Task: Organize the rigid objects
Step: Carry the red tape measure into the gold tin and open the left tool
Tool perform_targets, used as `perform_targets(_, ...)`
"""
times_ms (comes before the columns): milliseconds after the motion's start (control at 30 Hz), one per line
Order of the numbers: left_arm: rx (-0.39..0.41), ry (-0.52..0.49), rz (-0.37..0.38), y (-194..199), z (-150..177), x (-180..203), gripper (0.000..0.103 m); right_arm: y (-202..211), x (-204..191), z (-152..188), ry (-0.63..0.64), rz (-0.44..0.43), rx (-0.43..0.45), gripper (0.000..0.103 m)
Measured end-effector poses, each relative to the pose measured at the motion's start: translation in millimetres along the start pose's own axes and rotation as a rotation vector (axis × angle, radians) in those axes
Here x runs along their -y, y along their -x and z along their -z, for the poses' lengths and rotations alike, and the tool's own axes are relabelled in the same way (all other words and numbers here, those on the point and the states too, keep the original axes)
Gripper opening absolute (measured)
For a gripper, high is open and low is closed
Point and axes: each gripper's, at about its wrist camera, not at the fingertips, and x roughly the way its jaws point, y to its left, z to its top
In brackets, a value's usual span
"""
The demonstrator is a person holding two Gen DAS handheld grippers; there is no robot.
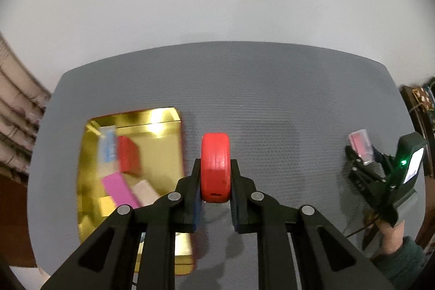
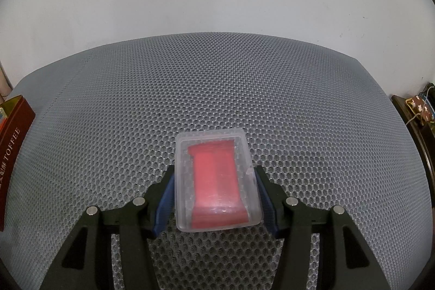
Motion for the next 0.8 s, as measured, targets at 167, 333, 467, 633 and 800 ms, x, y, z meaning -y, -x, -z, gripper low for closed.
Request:
perform_targets(167, 0.002, 0.034, -0.036, 23, 3, -38, 0.015, 0, 1, 0, 0.0, 0.0, 0.0, 0.056)
perform_targets(333, 0.019, 0.053, -0.113, 18, -1, -72, 0.015, -1, 1, 0, 0.0, -0.001, 0.0, 0.056)
perform_targets(467, 0.021, 0.073, -0.149, 22, 0, -105, 0.015, -1, 1, -1, 0.0, -0.001, 0.0, 0.056)
perform_targets(633, 0.002, 0.054, -0.2, 15, 8, -125, 0.015, -2, 1, -1, 0.001, -0.001, 0.0, 0.056)
perform_targets(800, -0.042, 0.068, -0.188, -6, 24, -133, 0.015, -2, -3, 0, 0.002, 0.0, 0.0, 0.056)
